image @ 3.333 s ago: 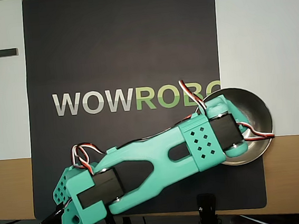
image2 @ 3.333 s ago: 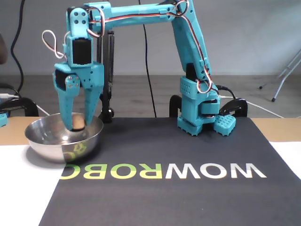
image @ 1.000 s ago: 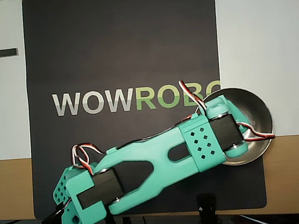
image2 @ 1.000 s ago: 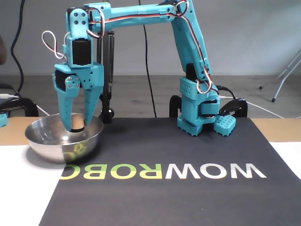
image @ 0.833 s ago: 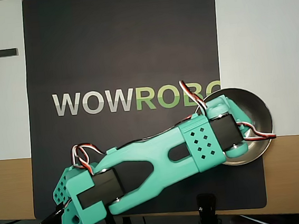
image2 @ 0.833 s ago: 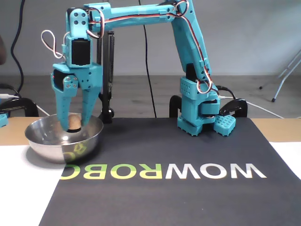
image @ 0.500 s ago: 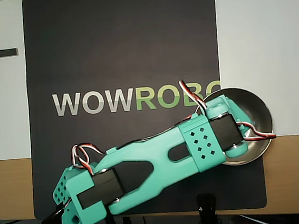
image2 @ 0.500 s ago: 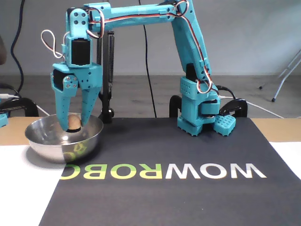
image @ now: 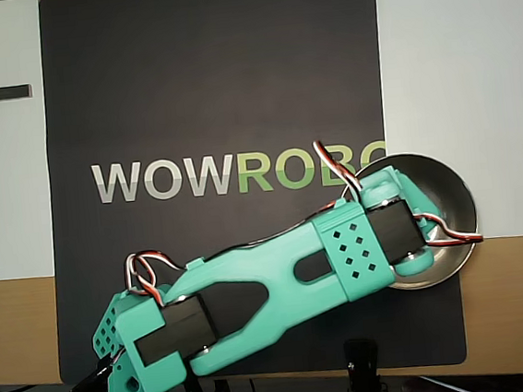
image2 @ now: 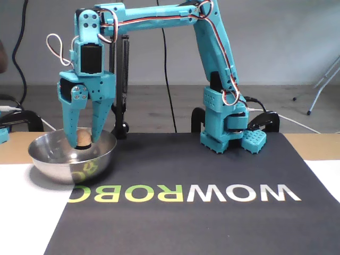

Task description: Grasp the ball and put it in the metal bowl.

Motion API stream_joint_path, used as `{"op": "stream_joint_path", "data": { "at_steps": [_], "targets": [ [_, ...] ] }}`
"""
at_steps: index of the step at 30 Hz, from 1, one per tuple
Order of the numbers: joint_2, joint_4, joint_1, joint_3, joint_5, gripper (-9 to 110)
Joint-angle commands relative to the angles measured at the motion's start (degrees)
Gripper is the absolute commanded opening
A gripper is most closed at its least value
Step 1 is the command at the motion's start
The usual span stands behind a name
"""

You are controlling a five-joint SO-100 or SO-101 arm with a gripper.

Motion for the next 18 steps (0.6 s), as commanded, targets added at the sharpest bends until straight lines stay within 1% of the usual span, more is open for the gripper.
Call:
{"op": "stream_joint_path", "data": {
  "at_steps": [1,18],
  "targets": [
    [0.5,-0.4,0.0,-2.2,-0.2,50],
    [0.1,-0.4,0.0,-1.1,-0.2,50]
  ]
}}
